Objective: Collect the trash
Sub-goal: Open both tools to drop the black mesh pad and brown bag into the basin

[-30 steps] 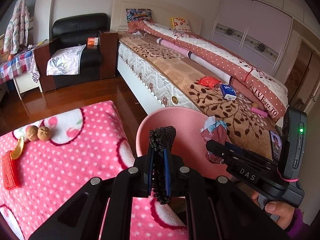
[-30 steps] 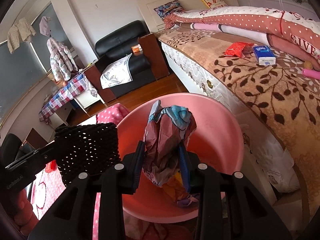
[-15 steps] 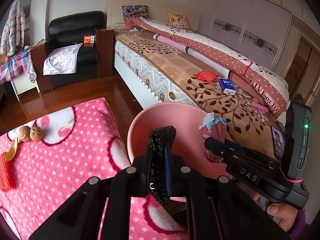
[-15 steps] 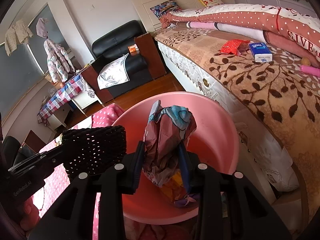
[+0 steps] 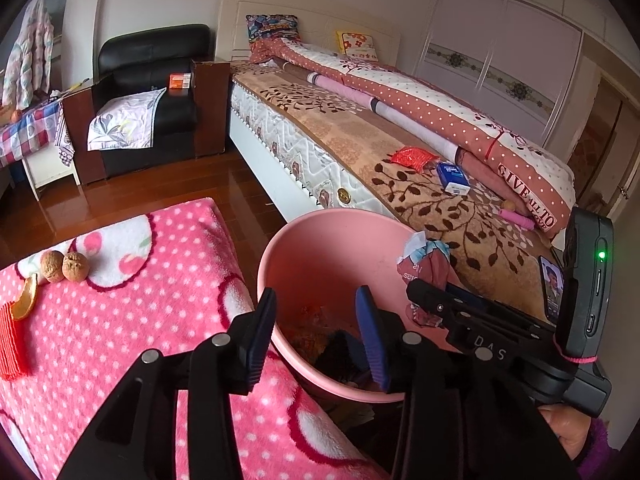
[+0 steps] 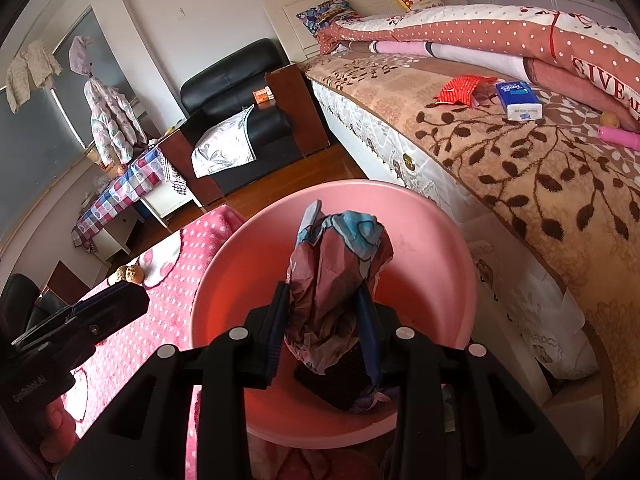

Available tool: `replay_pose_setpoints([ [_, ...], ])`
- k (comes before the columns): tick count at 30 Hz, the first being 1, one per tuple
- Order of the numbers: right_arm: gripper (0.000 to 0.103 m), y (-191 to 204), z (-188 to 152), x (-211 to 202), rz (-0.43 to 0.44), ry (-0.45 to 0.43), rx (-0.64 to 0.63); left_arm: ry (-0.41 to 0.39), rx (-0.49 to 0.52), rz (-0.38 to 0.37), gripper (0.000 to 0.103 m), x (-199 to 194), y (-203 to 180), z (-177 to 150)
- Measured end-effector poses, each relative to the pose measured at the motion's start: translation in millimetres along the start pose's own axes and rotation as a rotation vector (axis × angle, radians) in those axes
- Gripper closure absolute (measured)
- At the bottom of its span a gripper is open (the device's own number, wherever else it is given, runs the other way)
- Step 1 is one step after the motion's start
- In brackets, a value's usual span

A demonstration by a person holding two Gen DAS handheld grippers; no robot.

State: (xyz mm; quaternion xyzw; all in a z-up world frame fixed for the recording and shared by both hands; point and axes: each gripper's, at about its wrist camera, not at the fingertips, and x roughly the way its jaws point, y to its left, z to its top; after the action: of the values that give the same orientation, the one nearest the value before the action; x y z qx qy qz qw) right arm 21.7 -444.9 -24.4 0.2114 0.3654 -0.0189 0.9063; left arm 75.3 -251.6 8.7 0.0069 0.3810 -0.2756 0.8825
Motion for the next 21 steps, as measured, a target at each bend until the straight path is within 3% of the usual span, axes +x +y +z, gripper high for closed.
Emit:
replay_pose_setpoints([
  [10, 0.067, 0.7, -0.1, 5.5, -0.006, 0.045, 0.028, 0.010, -0.030, 0.002, 0.054, -4.6, 8.9, -3.2],
  [14, 0.059, 0.4, -1.8, 7.4, -0.012, 0.063, 0.038, 0.009, -0.036, 0.004, 0.053, -7.1, 11.9, -4.7],
  [21, 0.056, 0.8, -2.8, 5.6, -0.013, 0.064, 0.037, 0.003, -0.055, 0.009, 0.053, -15.1, 20.2, -8.9],
])
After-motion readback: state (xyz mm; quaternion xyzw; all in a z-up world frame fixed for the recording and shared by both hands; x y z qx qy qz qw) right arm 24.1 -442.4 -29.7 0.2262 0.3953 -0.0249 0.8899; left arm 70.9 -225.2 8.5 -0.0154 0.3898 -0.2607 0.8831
